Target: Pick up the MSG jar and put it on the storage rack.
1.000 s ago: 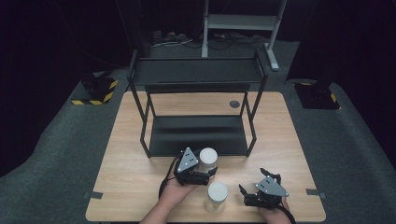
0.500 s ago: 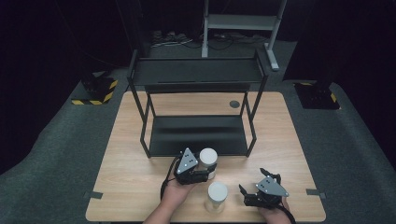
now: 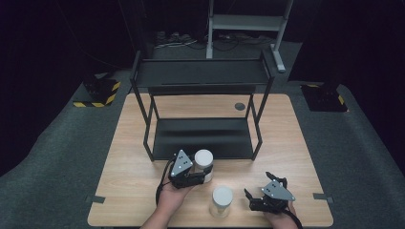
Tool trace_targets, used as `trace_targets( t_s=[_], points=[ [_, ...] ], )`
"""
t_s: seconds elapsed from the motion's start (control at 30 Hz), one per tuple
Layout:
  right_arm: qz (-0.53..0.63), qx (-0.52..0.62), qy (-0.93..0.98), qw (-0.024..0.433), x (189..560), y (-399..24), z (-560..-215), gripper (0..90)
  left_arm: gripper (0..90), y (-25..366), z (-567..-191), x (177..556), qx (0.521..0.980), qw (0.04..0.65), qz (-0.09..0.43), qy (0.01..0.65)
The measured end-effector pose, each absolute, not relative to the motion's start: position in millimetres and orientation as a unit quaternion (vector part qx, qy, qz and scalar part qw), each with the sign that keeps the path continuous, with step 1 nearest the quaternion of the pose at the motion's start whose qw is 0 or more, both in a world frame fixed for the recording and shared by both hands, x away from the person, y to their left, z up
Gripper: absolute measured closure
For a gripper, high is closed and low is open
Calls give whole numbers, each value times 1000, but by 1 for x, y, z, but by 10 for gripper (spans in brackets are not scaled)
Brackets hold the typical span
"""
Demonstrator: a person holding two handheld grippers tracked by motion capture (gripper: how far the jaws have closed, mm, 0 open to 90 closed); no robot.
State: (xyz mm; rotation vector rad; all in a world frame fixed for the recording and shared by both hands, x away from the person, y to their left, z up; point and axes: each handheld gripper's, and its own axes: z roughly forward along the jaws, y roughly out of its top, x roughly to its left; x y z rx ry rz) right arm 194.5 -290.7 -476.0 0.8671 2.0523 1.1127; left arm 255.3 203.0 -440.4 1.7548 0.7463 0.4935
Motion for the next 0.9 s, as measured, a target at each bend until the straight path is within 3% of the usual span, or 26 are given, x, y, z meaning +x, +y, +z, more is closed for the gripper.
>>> trace_targets(
  t_s=[0.9],
  points=[
    [421, 329, 781, 323, 194, -289, -476, 0, 341, 257, -410, 224, 706, 551, 266, 357]
  ],
)
